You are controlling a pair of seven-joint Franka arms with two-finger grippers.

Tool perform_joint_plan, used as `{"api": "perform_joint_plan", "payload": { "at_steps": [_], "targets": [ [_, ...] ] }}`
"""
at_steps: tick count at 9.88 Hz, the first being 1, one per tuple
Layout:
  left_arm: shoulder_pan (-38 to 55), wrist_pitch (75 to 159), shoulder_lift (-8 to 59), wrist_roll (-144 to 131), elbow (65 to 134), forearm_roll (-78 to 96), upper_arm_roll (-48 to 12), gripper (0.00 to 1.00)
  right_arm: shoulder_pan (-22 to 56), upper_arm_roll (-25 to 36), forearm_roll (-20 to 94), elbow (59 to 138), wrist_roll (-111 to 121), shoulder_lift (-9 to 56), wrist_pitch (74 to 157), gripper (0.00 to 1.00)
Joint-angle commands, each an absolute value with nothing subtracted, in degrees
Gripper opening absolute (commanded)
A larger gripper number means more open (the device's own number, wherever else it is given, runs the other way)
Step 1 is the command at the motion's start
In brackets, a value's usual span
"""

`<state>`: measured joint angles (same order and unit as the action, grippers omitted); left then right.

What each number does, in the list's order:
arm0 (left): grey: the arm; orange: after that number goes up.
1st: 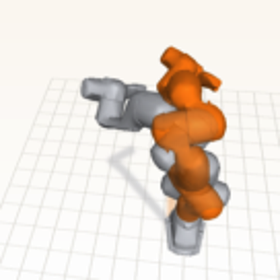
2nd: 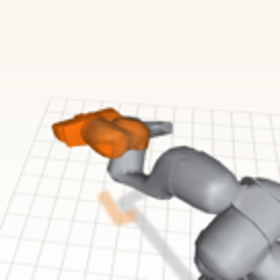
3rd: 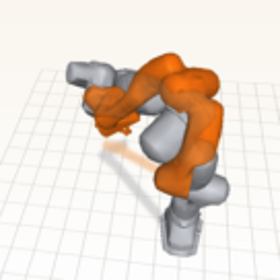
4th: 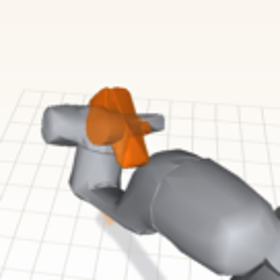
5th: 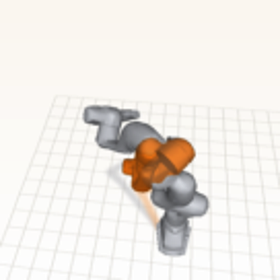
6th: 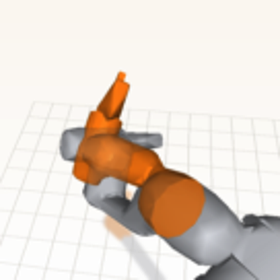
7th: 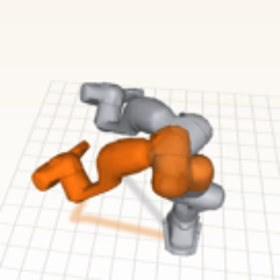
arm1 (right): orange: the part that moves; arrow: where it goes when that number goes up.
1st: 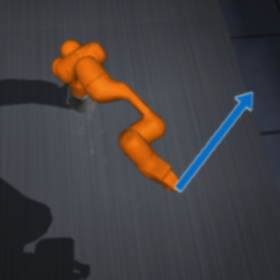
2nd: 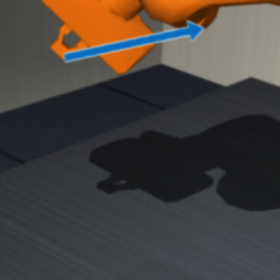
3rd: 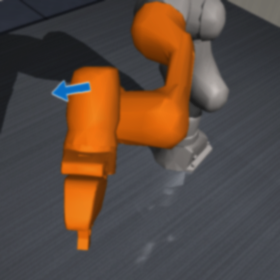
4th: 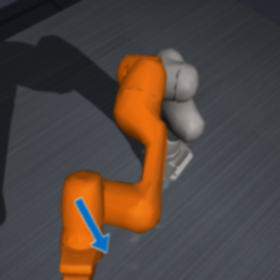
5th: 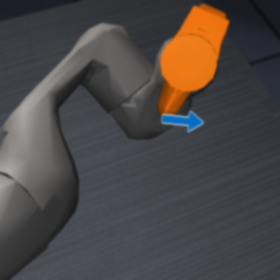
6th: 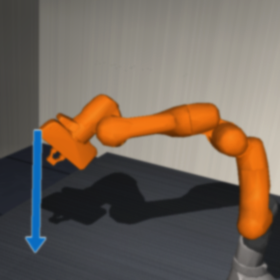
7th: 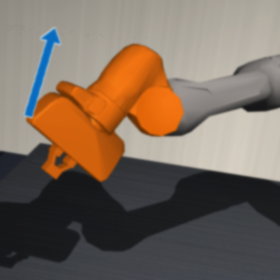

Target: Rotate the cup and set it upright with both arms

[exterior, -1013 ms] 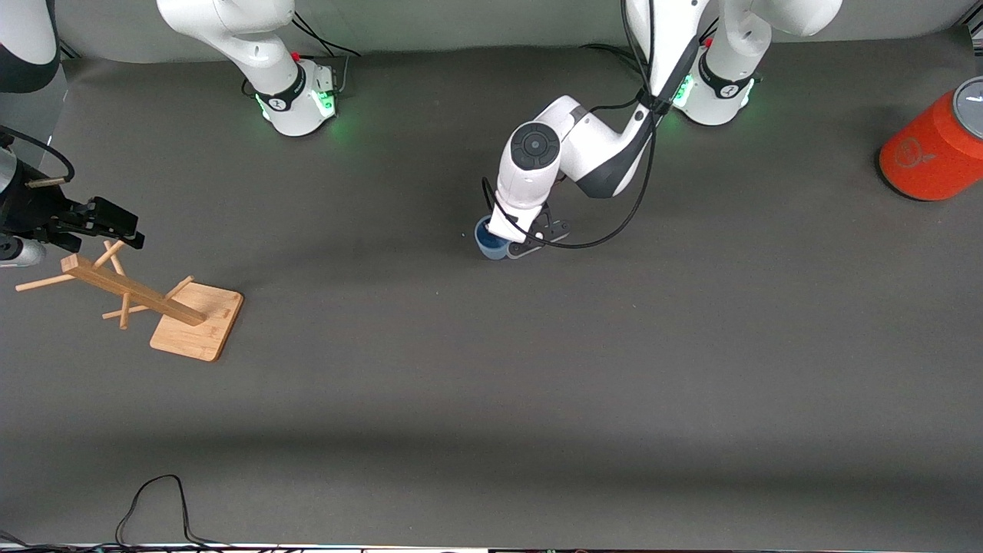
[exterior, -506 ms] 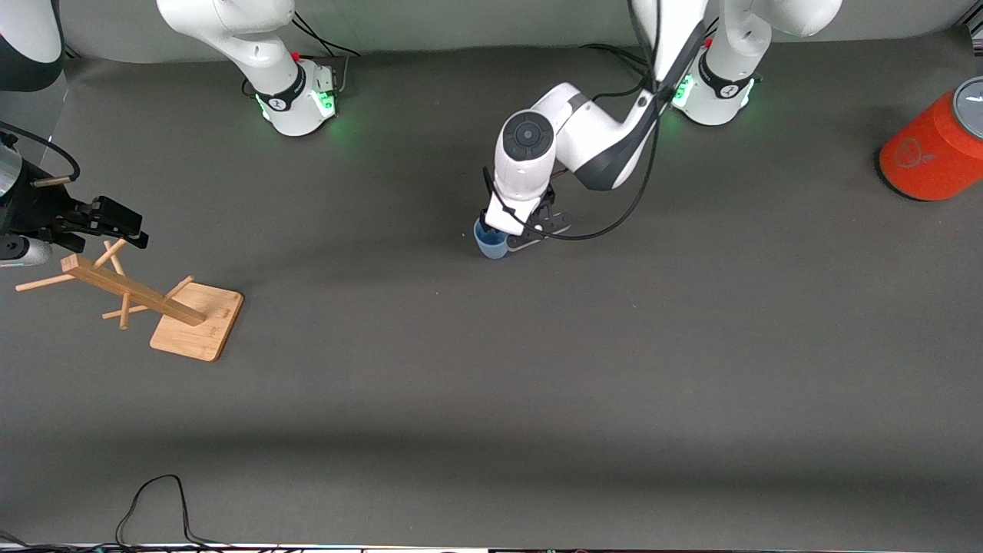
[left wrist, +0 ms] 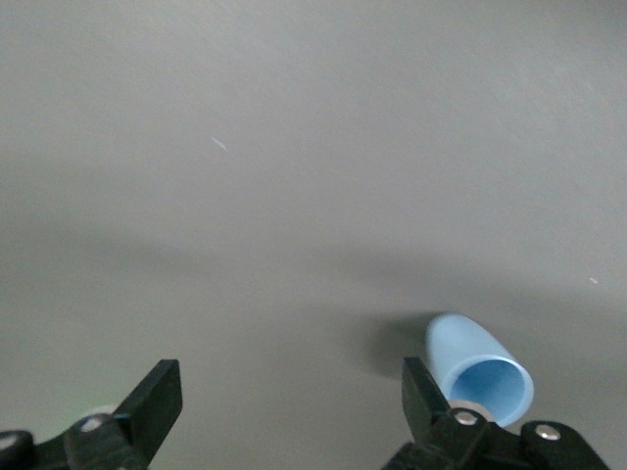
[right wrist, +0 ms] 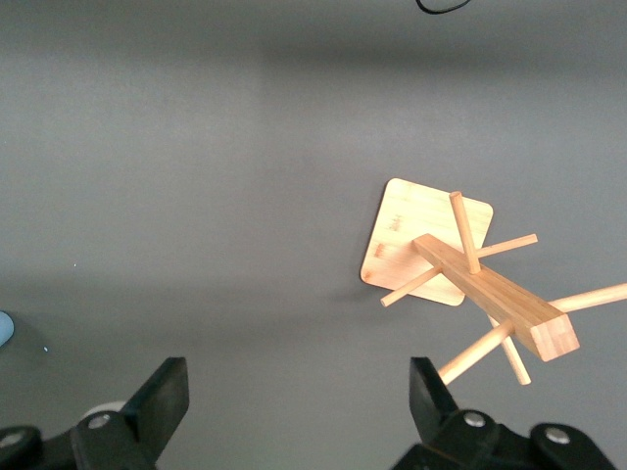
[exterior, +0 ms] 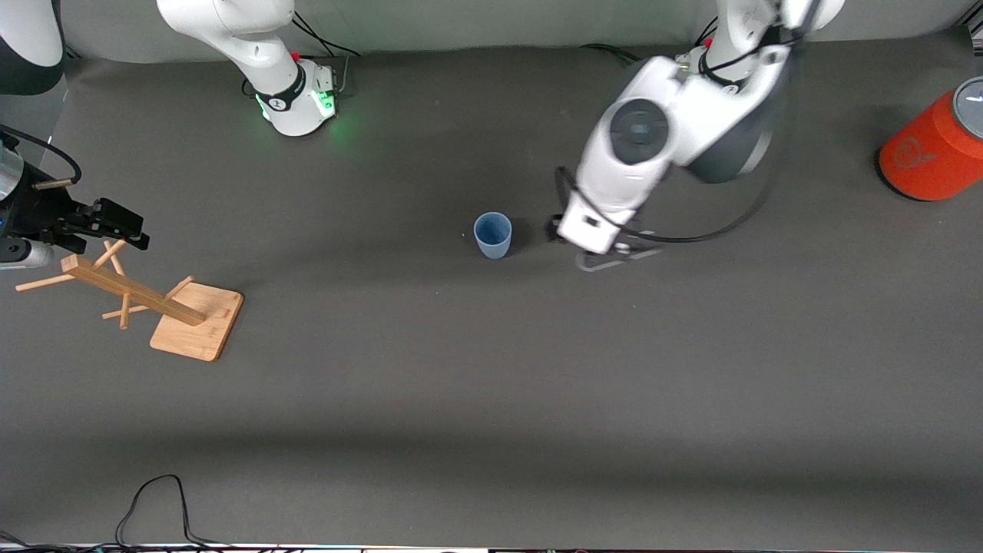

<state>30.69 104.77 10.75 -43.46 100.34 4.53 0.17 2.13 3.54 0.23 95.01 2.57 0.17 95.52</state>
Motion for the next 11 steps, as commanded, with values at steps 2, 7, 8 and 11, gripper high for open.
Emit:
{"api": "perform_joint_plan", "payload": {
  "at_steps": [2, 7, 8, 11],
  "targets": [
    [17.53, 97.22, 3.36, -25.36, 100.99, 2.21, -0.35, 1.0, 1.93, 3.43, -0.62, 93.52, 2.9, 0.97, 95.27, 1.0],
    [4.6, 95.89, -1.66, -11.46, 101.69, -1.14, -0.61, 1.0, 1.93, 3.43, -0.62, 93.87, 2.9, 1.32, 94.66, 1.0],
    [2.48, 95.71, -3.24, -7.86, 101.69, -1.06, -1.14, 1.0, 1.93, 3.43, -0.62, 94.04, 2.9, 1.23, 94.57, 1.0],
    [-0.87, 93.96, -5.01, -2.29, 100.11, -0.35, -3.24, 1.0, 1.93, 3.43, -0.62, 93.96, 2.9, 1.23, 94.57, 1.0]
  ]
}}
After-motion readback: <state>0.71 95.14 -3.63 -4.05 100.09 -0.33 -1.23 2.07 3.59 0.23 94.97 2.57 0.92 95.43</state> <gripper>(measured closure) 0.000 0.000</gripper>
